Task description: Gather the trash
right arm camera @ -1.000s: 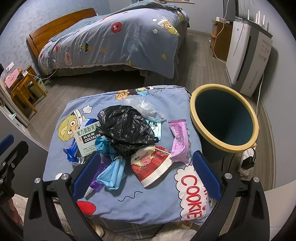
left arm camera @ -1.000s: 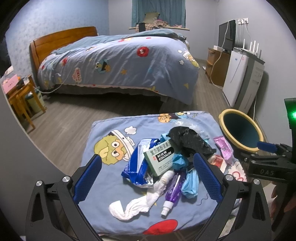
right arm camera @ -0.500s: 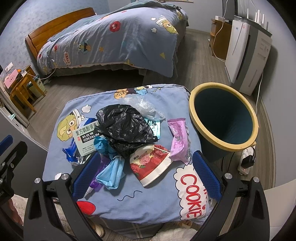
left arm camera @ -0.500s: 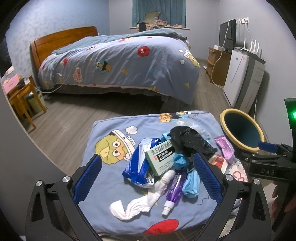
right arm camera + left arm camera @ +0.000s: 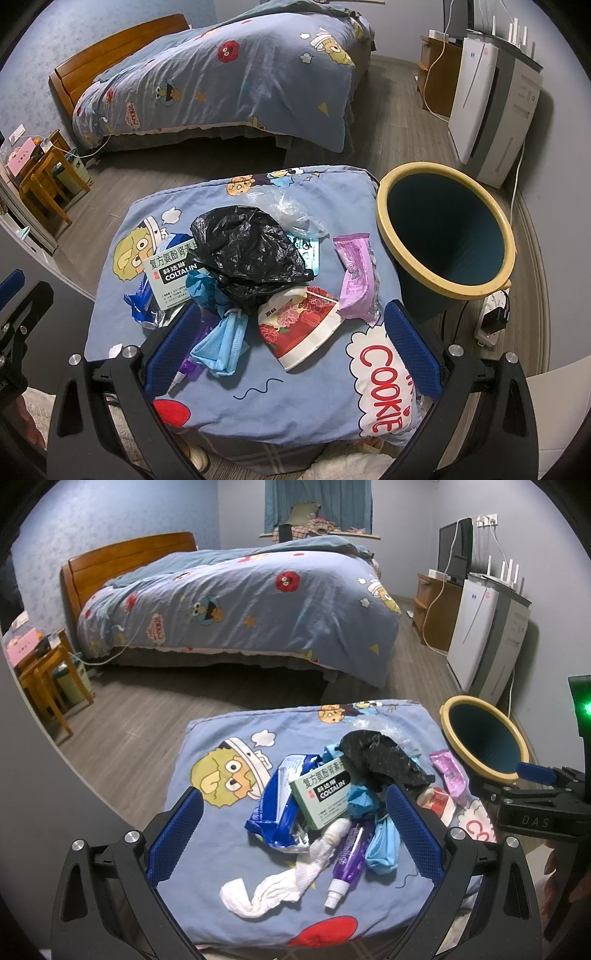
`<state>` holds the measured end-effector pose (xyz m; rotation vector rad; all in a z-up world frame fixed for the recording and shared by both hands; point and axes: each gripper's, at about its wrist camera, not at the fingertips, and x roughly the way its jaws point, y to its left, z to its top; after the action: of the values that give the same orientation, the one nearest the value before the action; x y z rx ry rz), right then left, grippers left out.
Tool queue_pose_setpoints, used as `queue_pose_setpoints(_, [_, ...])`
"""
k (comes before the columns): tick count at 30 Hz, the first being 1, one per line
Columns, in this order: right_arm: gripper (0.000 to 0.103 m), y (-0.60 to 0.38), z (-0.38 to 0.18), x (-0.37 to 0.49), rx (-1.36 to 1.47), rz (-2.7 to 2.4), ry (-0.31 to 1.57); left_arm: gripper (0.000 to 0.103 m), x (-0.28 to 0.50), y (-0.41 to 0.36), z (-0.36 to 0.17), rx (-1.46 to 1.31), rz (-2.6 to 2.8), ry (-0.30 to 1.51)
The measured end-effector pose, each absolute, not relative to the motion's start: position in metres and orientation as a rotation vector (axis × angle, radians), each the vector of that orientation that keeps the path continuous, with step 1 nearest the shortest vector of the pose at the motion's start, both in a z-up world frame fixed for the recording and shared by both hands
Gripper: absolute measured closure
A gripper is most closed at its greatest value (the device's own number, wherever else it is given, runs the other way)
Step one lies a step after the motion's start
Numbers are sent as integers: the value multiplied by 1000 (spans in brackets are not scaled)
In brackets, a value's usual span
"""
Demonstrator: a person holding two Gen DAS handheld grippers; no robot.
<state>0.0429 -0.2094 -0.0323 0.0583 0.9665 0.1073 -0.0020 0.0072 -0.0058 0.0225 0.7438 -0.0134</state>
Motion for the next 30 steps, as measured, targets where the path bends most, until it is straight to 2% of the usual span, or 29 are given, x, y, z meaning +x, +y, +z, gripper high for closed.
queue_pose_setpoints(30, [6,-211,-36,43,63,104,978,5,-2,11,-9,16,-14,751])
